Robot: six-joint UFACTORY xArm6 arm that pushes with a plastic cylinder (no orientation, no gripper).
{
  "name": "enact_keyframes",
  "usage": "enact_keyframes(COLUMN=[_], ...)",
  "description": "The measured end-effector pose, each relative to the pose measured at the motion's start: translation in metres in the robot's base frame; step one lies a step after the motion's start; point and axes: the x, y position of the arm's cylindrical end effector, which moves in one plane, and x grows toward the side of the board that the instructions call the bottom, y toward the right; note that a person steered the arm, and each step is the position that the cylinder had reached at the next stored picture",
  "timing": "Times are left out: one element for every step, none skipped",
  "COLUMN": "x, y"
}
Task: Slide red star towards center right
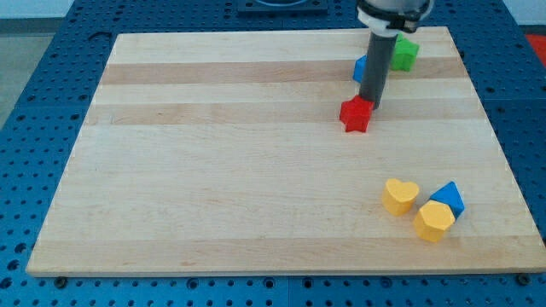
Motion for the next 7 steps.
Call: enact_keyframes(x=[-0.003,-0.03,-0.036,-0.019,0.019,0.05,0.063], y=[-0.001,-0.029,-0.059,-0.075,-0.055,0.004,0.038])
